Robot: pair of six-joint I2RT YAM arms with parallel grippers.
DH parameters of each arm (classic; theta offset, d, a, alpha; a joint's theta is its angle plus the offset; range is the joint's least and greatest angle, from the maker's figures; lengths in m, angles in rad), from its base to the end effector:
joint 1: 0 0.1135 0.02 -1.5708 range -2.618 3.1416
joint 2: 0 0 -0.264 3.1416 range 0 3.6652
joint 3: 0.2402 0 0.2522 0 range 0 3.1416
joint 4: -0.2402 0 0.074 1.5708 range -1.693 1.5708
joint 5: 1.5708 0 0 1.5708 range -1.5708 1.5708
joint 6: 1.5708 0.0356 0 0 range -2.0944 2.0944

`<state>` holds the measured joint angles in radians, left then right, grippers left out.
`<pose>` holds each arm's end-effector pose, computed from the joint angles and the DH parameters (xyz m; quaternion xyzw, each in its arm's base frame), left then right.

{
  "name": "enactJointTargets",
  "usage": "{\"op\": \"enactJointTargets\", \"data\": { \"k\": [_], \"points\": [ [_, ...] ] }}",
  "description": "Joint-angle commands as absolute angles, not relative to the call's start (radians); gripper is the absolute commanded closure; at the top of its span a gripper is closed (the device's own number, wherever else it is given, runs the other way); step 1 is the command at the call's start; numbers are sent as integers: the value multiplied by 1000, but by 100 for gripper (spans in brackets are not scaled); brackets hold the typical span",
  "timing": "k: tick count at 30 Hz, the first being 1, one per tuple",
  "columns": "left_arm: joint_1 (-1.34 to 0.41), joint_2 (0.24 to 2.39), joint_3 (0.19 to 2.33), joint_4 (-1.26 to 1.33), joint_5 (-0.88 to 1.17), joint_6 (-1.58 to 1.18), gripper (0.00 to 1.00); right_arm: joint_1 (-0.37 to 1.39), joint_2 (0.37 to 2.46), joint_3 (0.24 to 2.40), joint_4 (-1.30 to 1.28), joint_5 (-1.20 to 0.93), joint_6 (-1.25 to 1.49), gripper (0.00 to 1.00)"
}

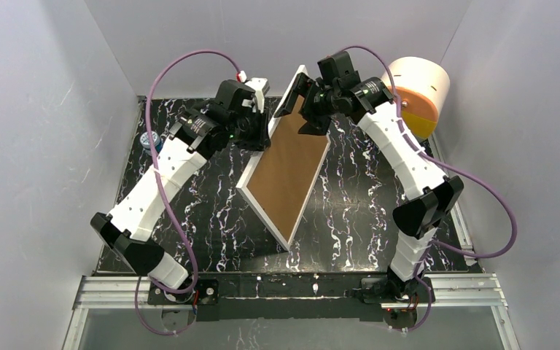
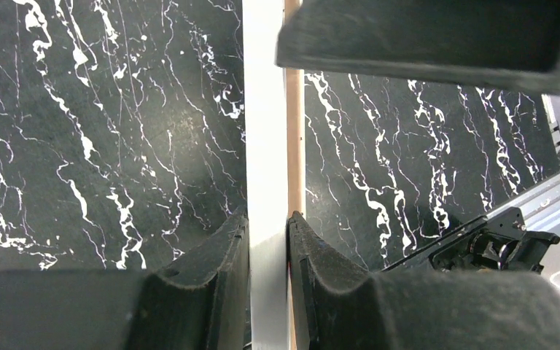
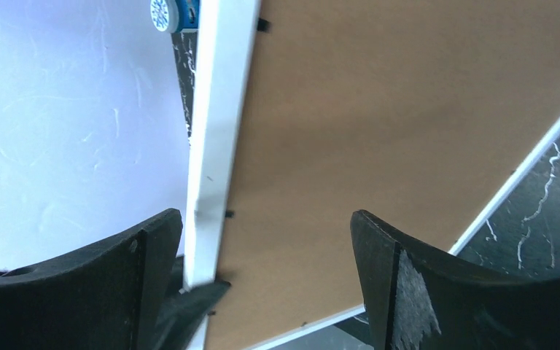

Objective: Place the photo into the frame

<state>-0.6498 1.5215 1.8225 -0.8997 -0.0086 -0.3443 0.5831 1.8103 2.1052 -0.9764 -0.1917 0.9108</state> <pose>0.2499 -0.1895 0.4453 0.1326 0.8742 -0.2194 0.4124 0.3170 0.2172 0.4299 0.1060 0.8933 0.3543 0.2555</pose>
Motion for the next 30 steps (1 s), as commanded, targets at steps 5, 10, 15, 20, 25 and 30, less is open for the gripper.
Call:
{"op": "enactJointTargets", "data": {
  "k": [5,10,15,20,25,30],
  "points": [
    [-731,1566,1938,-937,-144,-288,100,581,1871,2270,-1063,-147,909,6],
    [-783,1594,1974,-941,-146,-270,100,581,1875,2269,-1139,-65,876,7],
    [-815,1603,1973,-926,-80,-241,100,574,1880,2266,-1172,-30,862,8],
    [-826,1602,1969,-924,-72,-235,90,561,1850,2256,-1179,15,857,18],
    [-827,1587,1945,-894,19,-229,74,523,1828,2240,-1211,-17,849,18],
    [-827,1545,1896,-798,171,-239,44,506,1776,2202,-1210,-44,831,18]
  ]
}}
